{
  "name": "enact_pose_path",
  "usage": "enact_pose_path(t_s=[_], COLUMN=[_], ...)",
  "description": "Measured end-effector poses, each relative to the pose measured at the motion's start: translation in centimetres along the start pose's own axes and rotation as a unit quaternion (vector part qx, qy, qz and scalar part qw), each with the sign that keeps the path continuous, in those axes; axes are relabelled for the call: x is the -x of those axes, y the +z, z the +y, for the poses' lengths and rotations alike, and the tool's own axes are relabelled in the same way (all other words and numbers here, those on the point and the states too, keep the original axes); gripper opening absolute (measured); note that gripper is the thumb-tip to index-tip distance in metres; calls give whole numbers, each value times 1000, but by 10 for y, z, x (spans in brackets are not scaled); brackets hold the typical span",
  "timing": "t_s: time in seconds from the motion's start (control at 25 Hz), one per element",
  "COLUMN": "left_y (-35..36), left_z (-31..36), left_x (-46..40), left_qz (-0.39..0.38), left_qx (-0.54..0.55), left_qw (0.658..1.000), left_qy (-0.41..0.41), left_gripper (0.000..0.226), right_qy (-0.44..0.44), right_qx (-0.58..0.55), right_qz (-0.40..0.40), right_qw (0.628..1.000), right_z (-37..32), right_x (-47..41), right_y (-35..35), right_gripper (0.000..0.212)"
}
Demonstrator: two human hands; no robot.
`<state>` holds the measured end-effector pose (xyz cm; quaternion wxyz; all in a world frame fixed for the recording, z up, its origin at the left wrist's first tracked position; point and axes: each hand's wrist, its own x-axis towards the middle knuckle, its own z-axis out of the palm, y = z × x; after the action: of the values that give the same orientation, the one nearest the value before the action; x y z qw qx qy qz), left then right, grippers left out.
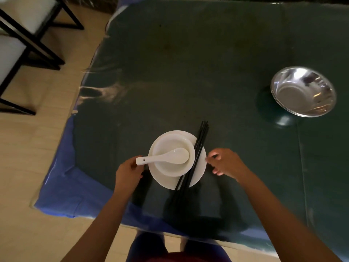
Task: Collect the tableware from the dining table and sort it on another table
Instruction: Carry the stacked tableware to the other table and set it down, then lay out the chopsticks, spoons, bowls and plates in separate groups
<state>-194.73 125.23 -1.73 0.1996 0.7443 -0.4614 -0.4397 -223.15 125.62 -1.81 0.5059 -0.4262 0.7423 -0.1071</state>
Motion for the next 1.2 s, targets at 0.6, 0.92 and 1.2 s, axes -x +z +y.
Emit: enact_pose_path(t_s=[0.6, 0.92, 1.2], left_y=[70, 54, -2], left_z=[-5, 36, 80], left_x=[92, 111, 96], left_qz=[-200, -340, -311], left_qx=[22, 181, 284], left_qw=[977, 919, 906], left_qy=[-65, -83, -41], left_gripper=[23, 23, 27], right_qy=[53, -22, -159], right_qx=[-284, -347, -238], right_qz=[59, -10, -31], right_qw=[955, 938, 958], right_z=[-56, -36, -139], right_x=[-47, -19, -7], right_y=[3, -53, -96], right_gripper=[14, 18, 15])
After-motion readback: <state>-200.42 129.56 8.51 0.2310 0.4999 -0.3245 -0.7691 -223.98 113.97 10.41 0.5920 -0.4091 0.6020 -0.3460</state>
